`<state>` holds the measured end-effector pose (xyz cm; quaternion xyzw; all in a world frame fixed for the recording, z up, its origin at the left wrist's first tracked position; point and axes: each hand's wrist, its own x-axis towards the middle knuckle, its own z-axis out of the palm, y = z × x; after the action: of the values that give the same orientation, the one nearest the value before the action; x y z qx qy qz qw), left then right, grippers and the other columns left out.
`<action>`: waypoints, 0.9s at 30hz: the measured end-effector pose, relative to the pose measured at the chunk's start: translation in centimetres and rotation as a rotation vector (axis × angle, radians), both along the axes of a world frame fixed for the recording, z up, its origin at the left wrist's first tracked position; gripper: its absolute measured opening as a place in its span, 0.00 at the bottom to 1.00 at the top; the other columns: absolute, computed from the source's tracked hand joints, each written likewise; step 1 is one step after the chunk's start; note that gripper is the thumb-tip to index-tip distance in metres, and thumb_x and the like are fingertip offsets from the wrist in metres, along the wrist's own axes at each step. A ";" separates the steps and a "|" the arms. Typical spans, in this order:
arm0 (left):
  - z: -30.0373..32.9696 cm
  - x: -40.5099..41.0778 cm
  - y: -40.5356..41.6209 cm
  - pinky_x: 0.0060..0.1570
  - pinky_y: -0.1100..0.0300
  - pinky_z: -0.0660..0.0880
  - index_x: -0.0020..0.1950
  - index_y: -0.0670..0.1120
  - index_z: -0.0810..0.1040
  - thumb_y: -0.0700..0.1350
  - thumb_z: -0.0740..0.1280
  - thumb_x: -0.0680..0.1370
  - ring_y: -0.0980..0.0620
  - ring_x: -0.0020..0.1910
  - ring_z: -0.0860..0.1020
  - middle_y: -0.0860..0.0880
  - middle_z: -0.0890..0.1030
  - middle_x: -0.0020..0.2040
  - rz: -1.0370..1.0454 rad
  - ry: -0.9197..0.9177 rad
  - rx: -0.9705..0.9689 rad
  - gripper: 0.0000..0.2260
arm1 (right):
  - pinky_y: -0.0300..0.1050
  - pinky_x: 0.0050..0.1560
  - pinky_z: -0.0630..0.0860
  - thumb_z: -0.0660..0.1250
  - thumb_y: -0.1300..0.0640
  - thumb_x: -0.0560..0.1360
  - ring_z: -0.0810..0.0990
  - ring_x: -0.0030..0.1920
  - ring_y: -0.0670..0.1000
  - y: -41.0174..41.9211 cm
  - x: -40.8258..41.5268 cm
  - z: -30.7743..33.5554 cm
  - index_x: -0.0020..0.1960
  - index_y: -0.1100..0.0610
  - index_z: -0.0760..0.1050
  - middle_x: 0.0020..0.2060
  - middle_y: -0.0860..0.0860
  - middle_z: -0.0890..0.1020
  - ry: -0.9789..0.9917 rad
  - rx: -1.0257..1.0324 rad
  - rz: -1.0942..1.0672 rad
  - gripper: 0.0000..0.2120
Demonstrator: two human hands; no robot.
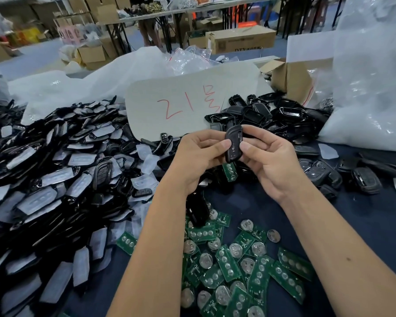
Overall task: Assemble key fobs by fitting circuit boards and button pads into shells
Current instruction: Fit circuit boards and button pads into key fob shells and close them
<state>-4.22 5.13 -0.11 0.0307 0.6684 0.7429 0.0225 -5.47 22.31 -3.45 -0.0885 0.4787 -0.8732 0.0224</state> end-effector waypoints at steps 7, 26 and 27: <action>0.5 0.0 0.1 0.42 0.55 0.83 0.43 0.41 0.81 0.34 0.74 0.76 0.49 0.36 0.81 0.44 0.80 0.37 0.164 0.014 -0.216 0.05 | 0.48 0.58 0.83 0.77 0.69 0.72 0.87 0.52 0.50 -1.1 0.5 0.0 0.62 0.56 0.81 0.49 0.52 0.88 0.213 0.541 -0.258 0.21; 0.6 -0.4 0.9 0.45 0.51 0.82 0.39 0.50 0.85 0.46 0.77 0.76 0.53 0.35 0.81 0.46 0.85 0.36 0.223 0.073 -0.443 0.06 | 0.40 0.50 0.82 0.80 0.61 0.71 0.87 0.48 0.45 -1.1 0.7 0.4 0.64 0.47 0.81 0.48 0.48 0.87 0.190 0.678 -0.397 0.24; 0.6 -0.6 0.8 0.42 0.54 0.80 0.40 0.50 0.84 0.50 0.77 0.75 0.55 0.35 0.80 0.48 0.85 0.36 0.240 0.072 -0.554 0.06 | 0.42 0.51 0.83 0.79 0.63 0.71 0.87 0.49 0.46 -0.9 0.6 0.4 0.63 0.47 0.80 0.48 0.49 0.88 0.132 0.598 -0.385 0.23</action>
<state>-4.80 5.93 0.44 -0.0295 0.8449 0.5279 -0.0819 -4.90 21.36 -3.07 -0.0425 0.7211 -0.6754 -0.1484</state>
